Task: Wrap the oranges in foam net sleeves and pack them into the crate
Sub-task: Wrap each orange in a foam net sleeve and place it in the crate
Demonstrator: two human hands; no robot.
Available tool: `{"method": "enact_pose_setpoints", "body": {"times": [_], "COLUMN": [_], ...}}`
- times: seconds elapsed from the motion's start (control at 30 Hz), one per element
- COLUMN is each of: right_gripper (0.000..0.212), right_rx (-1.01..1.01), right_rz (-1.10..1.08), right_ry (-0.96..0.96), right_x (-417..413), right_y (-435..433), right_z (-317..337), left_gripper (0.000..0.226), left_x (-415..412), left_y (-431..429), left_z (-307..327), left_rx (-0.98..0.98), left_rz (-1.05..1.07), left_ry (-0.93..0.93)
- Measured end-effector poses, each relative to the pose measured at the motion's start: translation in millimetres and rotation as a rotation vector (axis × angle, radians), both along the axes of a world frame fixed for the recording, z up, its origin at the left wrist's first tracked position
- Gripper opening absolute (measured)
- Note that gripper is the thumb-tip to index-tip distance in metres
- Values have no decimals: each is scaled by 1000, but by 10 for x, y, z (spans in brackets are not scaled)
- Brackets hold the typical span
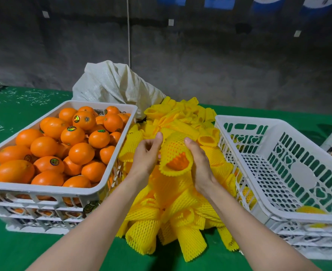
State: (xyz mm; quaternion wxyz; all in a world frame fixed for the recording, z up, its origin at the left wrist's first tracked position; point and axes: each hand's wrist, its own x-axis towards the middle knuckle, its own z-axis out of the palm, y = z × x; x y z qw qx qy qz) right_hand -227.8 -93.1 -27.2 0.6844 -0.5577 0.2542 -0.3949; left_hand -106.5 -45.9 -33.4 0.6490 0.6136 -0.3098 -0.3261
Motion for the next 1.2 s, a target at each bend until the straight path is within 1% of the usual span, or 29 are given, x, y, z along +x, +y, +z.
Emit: {"method": "enact_pose_setpoints", "body": {"times": [0.07, 0.13, 0.17, 0.23, 0.27, 0.3, 0.37, 0.5, 0.57, 0.6, 0.7, 0.77, 0.8, 0.87, 0.93, 1.0, 1.13, 1.2], "right_gripper": [45, 41, 41, 37, 33, 35, 47, 30, 18, 17, 30, 38, 41, 47, 52, 52, 44, 43], "right_rx": [-185, -393, -442, -407, -383, -383, -416, -468, -507, -494, -454, -516, -558, -643, -668, -633, -555, -505], "right_rz": [-76, -46, -23, -13, -55, -130, -239, -295, -316, -325, -286, -194, -150, -129, -176, -243, -446, -563], "right_ry": [55, 84, 105, 94, 91, 112, 173, 242, 261, 244, 159, 173, 195, 237, 254, 232, 166, 222], "right_x": [-67, -121, -140, -164, -171, -178, -194, -240, -287, -322, -471, -573, -614, -680, -752, -871, -1216, -1427], "right_y": [-30, -57, -59, -69, -74, -84, -131, -161, -159, -160, -178, -153, -151, -209, -330, -497, -930, -1209], "right_z": [-8, -28, -31, 2, 32, 52, 57, 15, -15, -22, -48, -59, -56, -32, 29, 129, 284, 274], "left_gripper": [49, 52, 52, 50, 48, 45, 40, 32, 26, 26, 37, 37, 34, 29, 35, 42, 31, 24], "left_x": [6, -55, -79, -117, -132, -142, -158, -246, -335, -381, -474, -542, -594, -734, -902, -1084, -1380, -1500], "left_y": [18, 47, 36, 14, 7, 0, 1, -22, -71, -96, -188, -256, -295, -392, -518, -654, -933, -1050], "left_z": [52, 114, 124, 135, 135, 129, 115, 117, 117, 123, 153, 173, 183, 205, 237, 285, 317, 228], "left_rx": [128, 136, 119, 92, 82, 79, 90, 135, 134, 125, 30, -29, -46, -71, -78, -84, -129, -126], "left_rz": [-261, -442, -474, -495, -507, -516, -526, -559, -488, -442, -343, -324, -316, -304, -306, -320, -329, -357], "left_ry": [221, 430, 505, 551, 537, 508, 449, 328, 270, 265, 336, 370, 382, 387, 364, 297, 109, 12]}}
